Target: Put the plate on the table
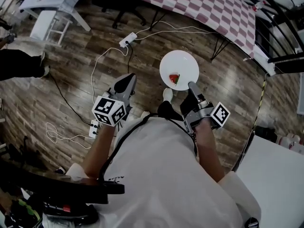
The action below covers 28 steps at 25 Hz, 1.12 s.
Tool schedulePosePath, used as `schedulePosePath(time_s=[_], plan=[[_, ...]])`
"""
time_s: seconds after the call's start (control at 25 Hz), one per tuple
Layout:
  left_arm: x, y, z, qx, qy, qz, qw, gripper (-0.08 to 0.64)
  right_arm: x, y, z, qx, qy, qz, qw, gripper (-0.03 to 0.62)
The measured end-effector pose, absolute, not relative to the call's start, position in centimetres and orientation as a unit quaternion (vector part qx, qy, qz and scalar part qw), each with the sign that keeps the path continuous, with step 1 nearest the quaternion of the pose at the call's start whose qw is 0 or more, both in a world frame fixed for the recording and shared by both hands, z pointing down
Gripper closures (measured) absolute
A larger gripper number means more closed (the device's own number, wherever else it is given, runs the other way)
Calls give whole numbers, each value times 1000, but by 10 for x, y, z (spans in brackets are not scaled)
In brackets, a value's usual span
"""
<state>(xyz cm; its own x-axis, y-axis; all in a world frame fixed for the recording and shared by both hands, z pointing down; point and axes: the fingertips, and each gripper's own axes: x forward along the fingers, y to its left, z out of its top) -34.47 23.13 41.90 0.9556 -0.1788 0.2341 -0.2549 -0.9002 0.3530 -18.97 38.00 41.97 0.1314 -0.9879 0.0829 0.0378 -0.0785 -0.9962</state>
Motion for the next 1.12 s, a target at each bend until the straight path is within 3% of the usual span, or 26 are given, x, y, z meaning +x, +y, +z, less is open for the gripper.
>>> schedulePosePath(time_s=[1.12], plan=[[-123, 178, 407, 965, -163, 96, 182, 557, 38, 300, 429, -510, 473, -530, 486, 572]])
